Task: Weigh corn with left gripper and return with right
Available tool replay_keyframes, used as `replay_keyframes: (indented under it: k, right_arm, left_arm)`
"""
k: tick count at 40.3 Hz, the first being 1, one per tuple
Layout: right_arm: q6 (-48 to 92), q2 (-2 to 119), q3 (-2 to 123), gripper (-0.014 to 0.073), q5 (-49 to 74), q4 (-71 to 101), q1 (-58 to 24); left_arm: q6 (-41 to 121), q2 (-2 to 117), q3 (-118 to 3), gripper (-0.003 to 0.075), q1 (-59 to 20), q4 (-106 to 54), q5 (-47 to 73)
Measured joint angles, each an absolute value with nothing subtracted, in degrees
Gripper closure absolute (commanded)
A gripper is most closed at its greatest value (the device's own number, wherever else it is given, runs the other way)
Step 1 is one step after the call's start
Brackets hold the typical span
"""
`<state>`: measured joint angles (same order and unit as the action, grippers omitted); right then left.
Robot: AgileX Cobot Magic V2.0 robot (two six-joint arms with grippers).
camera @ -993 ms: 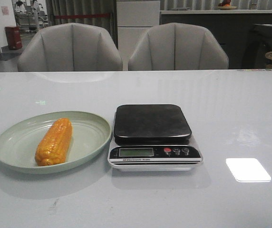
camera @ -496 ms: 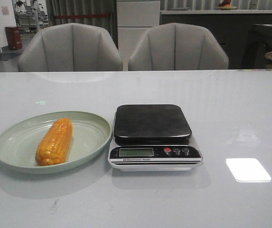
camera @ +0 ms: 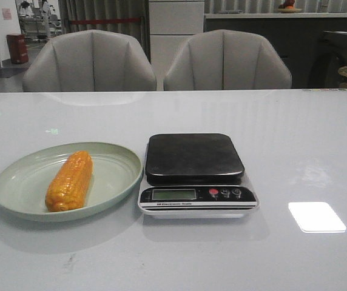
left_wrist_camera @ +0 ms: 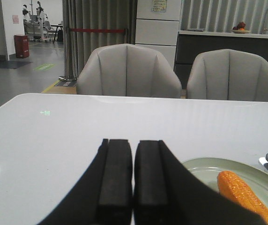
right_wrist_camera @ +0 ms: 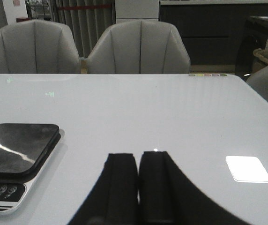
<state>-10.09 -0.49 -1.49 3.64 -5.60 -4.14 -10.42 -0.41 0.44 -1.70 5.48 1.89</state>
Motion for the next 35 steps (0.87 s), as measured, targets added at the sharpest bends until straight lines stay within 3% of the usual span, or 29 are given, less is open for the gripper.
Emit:
replay_keyframes:
  k: [35]
  right_arm:
    - [-10.1,-0.6,-1.5,0.0428,2.7,-6.0,-4.0]
  left_arm:
    - [-10.4,-0.4,0.4,0.0588,-1.7,5.5,1.8]
